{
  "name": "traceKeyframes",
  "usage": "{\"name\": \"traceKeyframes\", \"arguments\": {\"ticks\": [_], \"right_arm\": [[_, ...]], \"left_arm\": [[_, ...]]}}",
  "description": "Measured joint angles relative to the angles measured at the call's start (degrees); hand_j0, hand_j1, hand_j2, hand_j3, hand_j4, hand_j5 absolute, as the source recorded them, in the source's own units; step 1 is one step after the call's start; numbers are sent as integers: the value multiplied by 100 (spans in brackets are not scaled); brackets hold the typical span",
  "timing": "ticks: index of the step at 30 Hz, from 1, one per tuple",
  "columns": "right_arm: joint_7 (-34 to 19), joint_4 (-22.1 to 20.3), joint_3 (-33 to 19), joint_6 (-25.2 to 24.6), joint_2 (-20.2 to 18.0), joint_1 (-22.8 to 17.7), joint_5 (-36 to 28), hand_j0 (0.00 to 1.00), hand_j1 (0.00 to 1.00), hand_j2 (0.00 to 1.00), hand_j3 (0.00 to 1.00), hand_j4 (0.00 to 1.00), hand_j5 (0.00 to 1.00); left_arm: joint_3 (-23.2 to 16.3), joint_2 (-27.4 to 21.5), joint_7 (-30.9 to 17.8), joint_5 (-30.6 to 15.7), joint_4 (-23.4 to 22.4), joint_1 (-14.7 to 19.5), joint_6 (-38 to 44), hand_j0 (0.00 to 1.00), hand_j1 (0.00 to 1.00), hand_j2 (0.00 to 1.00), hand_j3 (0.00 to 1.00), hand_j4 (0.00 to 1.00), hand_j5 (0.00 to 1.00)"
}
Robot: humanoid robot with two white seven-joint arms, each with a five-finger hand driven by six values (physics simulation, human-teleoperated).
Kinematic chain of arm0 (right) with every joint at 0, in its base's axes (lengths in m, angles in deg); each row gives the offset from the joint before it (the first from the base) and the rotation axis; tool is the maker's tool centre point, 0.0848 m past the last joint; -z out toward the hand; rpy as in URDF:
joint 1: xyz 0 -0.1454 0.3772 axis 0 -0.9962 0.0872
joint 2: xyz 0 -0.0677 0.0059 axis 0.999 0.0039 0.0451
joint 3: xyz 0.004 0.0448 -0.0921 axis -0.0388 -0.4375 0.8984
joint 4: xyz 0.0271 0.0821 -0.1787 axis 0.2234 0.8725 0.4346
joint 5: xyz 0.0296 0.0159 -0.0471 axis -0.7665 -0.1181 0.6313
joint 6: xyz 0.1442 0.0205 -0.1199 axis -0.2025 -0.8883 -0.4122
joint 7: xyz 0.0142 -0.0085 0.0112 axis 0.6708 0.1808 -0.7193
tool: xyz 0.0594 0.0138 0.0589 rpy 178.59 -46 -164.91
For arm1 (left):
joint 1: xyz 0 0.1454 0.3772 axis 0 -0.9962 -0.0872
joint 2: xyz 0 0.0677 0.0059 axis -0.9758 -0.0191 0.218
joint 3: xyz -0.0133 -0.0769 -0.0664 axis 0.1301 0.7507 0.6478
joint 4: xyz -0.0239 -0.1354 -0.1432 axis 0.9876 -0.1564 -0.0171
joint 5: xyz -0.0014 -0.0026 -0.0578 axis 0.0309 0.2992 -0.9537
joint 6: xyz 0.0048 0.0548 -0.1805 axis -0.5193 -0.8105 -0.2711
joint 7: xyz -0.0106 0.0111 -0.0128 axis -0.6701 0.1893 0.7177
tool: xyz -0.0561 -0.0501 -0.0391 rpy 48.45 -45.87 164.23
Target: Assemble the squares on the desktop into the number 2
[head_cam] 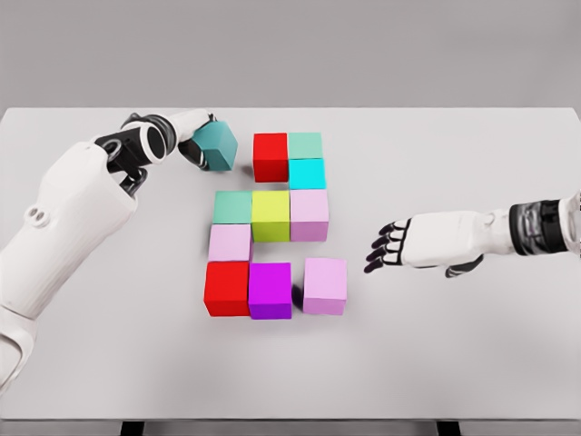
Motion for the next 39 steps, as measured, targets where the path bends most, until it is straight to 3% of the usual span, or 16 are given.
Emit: {"name": "traceKeyframes", "arguments": {"ticks": [6,21,26,31,34,36,38,39], "right_arm": [[0,168,39,0,160,9,21,100,100,100,100,100,100],[0,137,48,0,564,-9,32,100,100,100,100,100,100],[0,134,44,1,578,-26,33,100,100,100,100,100,100],[0,147,36,0,579,0,32,100,100,100,100,100,100],[0,192,-7,0,542,9,31,100,100,100,100,100,100],[-1,266,-171,3,503,-52,9,100,100,100,100,100,100],[-2,351,-728,8,455,-333,-117,100,100,100,100,100,100],[0,402,-1168,6,446,-753,-336,100,100,100,100,100,100]], "left_arm": [[139,15,5,-8,2,-26,0,54,54,54,54,54,54],[240,138,15,-258,47,-97,4,57,57,57,57,57,57],[244,135,19,-309,65,-105,5,66,66,66,66,66,66],[238,113,8,-432,67,-105,0,85,85,85,85,85,85],[237,108,3,-454,67,-105,-3,88,88,88,88,88,88],[237,105,1,-460,67,-97,-4,91,91,91,91,91,91],[237,105,0,-463,67,-105,-4,93,93,93,93,93,93],[237,105,0,-465,67,-106,-2,94,94,94,94,94,94]]}}
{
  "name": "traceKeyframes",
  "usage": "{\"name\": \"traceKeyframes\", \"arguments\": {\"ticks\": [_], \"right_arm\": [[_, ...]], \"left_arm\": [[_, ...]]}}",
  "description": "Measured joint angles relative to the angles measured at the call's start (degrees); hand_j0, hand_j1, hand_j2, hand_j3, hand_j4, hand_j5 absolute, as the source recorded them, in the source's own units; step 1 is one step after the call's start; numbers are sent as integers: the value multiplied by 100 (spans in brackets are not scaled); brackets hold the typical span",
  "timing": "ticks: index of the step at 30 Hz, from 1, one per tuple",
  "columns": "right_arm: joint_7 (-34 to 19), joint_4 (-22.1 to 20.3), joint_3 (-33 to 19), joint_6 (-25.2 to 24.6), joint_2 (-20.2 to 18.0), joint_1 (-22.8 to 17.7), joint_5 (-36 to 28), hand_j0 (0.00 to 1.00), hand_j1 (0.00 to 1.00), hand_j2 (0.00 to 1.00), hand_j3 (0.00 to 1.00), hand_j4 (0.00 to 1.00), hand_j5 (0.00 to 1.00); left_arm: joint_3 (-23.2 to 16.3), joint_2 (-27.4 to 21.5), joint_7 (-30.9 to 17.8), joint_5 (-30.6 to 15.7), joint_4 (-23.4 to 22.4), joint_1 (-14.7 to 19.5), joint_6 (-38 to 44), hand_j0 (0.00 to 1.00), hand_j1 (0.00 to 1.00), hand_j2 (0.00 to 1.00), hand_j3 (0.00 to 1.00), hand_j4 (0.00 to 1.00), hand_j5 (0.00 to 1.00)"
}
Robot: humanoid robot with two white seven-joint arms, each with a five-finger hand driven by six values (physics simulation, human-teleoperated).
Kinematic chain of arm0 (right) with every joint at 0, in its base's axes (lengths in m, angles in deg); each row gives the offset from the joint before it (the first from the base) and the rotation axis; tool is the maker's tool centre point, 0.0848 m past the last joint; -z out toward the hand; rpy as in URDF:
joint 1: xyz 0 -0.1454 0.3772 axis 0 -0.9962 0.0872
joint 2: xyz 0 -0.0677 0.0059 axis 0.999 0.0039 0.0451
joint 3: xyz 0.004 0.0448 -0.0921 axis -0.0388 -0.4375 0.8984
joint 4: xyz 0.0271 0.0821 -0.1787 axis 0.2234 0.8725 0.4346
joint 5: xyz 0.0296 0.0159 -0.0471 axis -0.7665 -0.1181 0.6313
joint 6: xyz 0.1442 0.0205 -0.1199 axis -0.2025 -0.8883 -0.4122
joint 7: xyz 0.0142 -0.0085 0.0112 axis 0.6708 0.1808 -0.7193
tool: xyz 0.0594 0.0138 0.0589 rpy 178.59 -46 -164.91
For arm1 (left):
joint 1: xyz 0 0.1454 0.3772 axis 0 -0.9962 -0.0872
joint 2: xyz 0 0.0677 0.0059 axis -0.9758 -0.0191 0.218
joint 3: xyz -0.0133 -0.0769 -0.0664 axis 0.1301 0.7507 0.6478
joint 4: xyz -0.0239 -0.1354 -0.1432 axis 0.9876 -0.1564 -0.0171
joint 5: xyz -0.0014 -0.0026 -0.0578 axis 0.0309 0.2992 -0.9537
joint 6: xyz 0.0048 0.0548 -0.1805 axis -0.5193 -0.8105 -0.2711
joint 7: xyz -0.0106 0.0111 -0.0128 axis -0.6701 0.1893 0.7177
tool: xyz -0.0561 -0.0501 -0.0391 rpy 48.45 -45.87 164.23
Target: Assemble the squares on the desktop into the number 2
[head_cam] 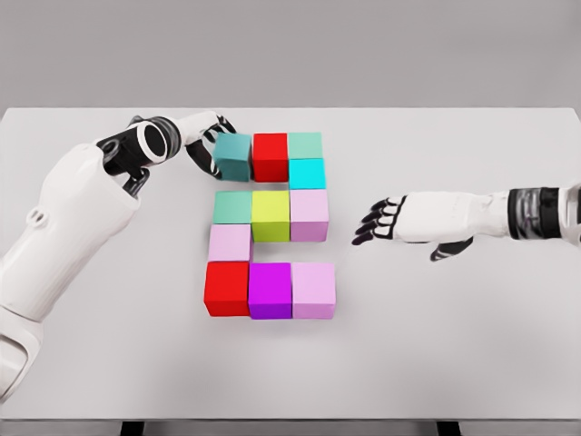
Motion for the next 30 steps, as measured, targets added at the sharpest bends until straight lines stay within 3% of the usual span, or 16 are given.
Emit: {"name": "traceKeyframes", "arguments": {"ticks": [1,4,7,10,11,18,30], "right_arm": [[-3,39,-518,10,-13,-319,-232,100,100,100,100,100,100],[-1,107,-1751,0,-98,-733,-655,100,100,100,100,100,100],[0,269,-2458,0,-161,-1426,-1087,100,100,100,100,100,100],[-2,508,-2999,5,-183,-2402,-1501,100,100,100,100,100,100],[-2,575,-3111,4,-189,-2499,-1578,100,100,100,100,100,100],[0,729,-3388,-3,-195,-2535,-1783,100,100,100,100,100,100],[0,701,-3212,-3,-162,-2535,-1796,100,100,100,100,100,100]], "left_arm": [[1,0,0,1,1,0,-2,94,94,94,94,94,94],[-1,-1,0,-3,0,0,-2,96,96,96,96,96,96],[0,-7,-1,-2,0,1,-1,99,99,99,99,99,99],[-1,-21,0,-32,6,0,-3,100,100,100,100,100,100],[-4,-25,0,-42,7,0,-3,100,100,100,100,100,100],[-8,-34,0,-63,13,-35,-3,100,100,100,100,100,100],[-38,-41,4,-74,33,-96,-9,100,100,100,100,100,100]]}}
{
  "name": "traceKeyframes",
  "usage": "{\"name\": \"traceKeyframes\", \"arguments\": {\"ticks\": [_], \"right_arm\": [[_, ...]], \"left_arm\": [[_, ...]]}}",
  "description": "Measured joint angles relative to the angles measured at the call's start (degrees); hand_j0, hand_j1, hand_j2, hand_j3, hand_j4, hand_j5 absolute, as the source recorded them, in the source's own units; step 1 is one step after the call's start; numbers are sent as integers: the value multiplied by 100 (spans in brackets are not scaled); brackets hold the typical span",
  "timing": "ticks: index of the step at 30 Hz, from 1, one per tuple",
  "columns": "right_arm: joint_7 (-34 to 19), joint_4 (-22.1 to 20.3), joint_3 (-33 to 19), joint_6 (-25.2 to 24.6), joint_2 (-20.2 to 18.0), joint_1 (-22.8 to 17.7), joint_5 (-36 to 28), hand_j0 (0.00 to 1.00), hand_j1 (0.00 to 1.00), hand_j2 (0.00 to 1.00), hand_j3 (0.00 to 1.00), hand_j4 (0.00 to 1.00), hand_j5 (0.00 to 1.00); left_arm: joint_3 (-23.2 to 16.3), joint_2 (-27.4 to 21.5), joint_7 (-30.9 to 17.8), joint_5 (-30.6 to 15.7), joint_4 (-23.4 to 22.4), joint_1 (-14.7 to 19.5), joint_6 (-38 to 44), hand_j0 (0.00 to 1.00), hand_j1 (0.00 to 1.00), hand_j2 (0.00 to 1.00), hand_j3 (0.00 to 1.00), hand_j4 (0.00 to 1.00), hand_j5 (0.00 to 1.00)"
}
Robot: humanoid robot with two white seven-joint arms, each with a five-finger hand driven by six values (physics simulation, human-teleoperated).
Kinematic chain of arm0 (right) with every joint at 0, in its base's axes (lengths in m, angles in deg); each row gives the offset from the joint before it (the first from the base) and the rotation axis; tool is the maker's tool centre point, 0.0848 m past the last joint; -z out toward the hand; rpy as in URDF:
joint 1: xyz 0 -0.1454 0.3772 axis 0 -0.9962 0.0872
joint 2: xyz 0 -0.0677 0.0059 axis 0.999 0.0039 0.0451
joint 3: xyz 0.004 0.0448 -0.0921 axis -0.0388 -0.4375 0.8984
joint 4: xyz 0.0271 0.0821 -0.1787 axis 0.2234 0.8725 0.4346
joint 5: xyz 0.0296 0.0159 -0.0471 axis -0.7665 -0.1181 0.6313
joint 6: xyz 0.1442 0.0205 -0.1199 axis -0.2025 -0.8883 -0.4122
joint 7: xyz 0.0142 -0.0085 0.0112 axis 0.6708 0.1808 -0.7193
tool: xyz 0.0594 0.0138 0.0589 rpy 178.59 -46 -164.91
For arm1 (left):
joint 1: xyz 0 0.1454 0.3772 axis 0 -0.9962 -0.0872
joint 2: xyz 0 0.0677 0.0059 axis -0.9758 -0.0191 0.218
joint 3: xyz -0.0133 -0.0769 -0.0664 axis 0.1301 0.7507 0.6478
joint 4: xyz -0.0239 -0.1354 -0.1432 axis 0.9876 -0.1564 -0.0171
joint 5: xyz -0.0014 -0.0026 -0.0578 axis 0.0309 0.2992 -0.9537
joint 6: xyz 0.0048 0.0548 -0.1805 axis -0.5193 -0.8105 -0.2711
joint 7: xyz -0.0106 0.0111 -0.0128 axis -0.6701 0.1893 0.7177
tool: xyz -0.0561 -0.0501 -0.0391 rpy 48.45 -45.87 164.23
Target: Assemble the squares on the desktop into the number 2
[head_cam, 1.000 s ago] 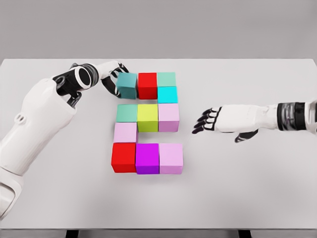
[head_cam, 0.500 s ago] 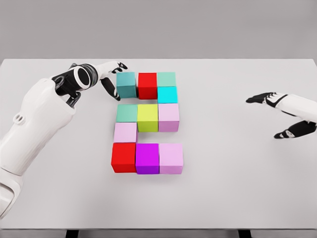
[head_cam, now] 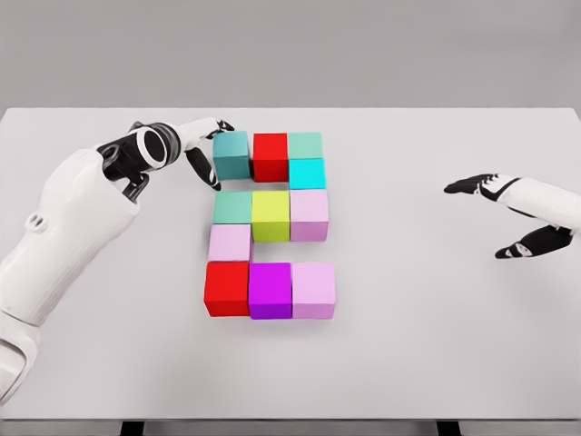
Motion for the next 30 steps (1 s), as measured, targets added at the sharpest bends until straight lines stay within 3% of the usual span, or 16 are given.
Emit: {"name": "traceKeyframes", "arguments": {"ticks": [22,30], "right_arm": [[0,-151,143,0,1,26,5,100,100,100,100,100,100],[0,-128,136,0,-5,26,11,100,100,100,100,100,100]], "left_arm": [[3,-94,-4,-7,234,-62,5,100,100,100,100,100,100],[41,-365,-4,-105,256,-26,6,100,100,100,100,100,100]]}}
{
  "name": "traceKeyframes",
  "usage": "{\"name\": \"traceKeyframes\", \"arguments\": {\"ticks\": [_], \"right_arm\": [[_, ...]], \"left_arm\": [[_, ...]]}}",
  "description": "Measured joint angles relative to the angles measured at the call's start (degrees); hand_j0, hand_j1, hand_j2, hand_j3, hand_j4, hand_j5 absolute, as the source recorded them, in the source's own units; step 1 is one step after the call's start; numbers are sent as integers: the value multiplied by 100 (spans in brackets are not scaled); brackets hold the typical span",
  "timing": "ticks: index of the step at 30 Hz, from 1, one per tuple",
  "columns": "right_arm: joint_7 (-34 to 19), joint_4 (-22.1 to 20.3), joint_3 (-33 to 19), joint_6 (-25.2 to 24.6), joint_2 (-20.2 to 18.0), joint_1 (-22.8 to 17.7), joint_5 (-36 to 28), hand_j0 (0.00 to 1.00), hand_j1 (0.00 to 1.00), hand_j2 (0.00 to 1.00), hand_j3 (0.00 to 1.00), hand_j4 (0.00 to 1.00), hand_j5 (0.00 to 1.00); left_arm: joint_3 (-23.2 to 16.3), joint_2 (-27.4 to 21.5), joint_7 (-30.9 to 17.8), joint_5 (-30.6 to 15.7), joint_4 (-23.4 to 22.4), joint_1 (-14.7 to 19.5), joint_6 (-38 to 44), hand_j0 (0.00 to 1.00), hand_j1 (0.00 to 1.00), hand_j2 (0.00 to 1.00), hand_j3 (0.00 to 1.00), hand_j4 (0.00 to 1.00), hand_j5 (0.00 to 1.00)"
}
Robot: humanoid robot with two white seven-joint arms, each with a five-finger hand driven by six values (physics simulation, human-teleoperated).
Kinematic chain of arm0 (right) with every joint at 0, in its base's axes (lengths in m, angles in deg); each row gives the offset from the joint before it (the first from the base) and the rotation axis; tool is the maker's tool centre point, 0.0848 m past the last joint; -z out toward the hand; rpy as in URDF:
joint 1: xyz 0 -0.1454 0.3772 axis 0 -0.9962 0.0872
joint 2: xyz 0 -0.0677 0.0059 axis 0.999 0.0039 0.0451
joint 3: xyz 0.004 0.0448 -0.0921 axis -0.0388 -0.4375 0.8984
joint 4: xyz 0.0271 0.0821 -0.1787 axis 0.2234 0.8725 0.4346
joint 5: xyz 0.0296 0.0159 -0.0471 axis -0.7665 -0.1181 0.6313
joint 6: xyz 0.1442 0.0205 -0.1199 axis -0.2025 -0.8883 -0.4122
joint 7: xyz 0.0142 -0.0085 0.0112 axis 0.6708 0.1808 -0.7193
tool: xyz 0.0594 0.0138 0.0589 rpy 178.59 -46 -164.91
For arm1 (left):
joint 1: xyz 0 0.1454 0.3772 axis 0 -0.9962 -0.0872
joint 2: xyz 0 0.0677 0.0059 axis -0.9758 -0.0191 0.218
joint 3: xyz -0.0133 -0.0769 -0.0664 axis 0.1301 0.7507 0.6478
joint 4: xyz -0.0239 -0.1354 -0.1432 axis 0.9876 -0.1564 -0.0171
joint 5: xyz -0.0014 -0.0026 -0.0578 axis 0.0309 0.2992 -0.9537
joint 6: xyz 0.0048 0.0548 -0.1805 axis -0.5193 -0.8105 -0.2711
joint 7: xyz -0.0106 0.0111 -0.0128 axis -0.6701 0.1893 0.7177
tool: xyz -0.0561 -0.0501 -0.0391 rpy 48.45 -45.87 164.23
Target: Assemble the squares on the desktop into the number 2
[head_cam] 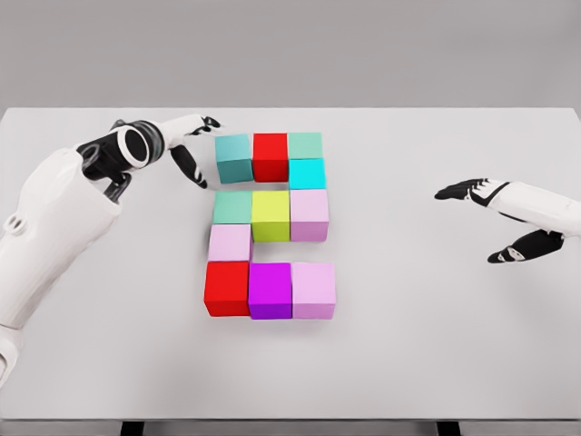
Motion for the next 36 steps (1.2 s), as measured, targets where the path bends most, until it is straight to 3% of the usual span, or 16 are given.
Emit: {"name": "traceKeyframes", "arguments": {"ticks": [5,10,14,23,36], "right_arm": [[0,116,-27,0,-8,26,6,100,100,100,100,100,100],[0,126,-33,0,-10,18,8,100,100,100,100,100,100],[0,108,-34,0,-19,9,3,100,100,100,100,100,100],[0,59,-41,0,-12,-9,-11,100,100,100,100,100,100],[0,79,-15,0,0,-9,-3,100,100,100,100,100,100]], "left_arm": [[-68,-559,0,-346,322,-18,-1,100,100,100,100,100,100],[-673,-1271,0,-585,704,114,-2,100,100,100,100,100,100],[-896,-1594,0,-857,913,114,-1,100,100,100,100,100,100],[-1309,-1732,0,-926,1162,237,-1,100,100,100,100,100,100],[-1374,-1612,0,-911,1167,281,-1,100,100,100,100,100,100]]}}
